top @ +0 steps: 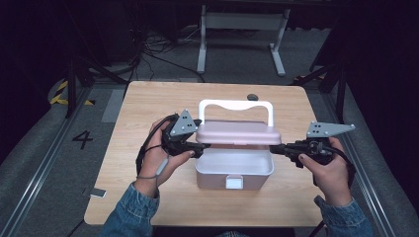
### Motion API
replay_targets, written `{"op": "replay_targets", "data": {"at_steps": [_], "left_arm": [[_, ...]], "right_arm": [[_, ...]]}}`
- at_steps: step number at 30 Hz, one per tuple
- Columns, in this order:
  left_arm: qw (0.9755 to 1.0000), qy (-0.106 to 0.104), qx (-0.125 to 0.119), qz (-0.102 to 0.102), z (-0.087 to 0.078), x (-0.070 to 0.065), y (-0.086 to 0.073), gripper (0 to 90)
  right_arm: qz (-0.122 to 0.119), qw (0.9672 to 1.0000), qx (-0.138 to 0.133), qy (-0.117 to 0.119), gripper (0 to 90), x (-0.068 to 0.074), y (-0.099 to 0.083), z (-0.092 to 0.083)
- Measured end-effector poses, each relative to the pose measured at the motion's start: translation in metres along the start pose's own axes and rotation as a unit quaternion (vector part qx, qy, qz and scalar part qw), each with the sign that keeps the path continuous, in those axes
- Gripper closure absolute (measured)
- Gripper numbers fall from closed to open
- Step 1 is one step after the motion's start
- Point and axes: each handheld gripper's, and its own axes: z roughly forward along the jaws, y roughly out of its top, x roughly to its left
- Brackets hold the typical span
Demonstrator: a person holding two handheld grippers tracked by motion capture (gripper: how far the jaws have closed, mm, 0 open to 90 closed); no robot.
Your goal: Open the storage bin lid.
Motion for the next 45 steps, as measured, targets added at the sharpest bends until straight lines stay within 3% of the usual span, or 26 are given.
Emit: {"op": "replay_targets", "data": {"at_steps": [5, 9, 19, 25, 29, 32, 45], "left_arm": [[0.9996, 0.017, 0.006, 0.021, 0.001, -0.001, 0.005, 37.3], [0.9994, 0.026, 0.007, 0.023, 0.001, 0.000, 0.006, 41.6], [1.0000, 0.007, -0.001, 0.006, 0.004, 0.014, 0.014, 46.7], [0.9995, -0.015, -0.012, -0.024, 0.006, 0.026, 0.020, 48.2], [0.9990, -0.022, -0.019, -0.033, 0.007, 0.033, 0.024, 52.0], [0.9992, -0.020, -0.021, -0.029, 0.008, 0.036, 0.028, 55.1], [0.9971, -0.027, -0.034, -0.062, 0.014, 0.055, 0.034, 62.7]], "right_arm": [[0.001, 1.0000, -0.004, 0.000, 89.1, 0.001, 0.000, -0.001], [0.004, 1.0000, -0.003, -0.006, 83.8, 0.002, -0.002, -0.006], [0.021, 0.9993, -0.007, -0.031, 81.9, 0.001, -0.011, -0.030], [0.036, 0.9979, -0.016, -0.051, 81.9, -0.004, -0.018, -0.045], [0.040, 0.9972, -0.023, -0.059, 82.0, -0.006, -0.019, -0.052], [0.043, 0.9969, -0.025, -0.061, 82.0, -0.007, -0.021, -0.055], [0.050, 0.9966, -0.029, -0.060, 82.0, -0.012, -0.023, -0.058]]}}
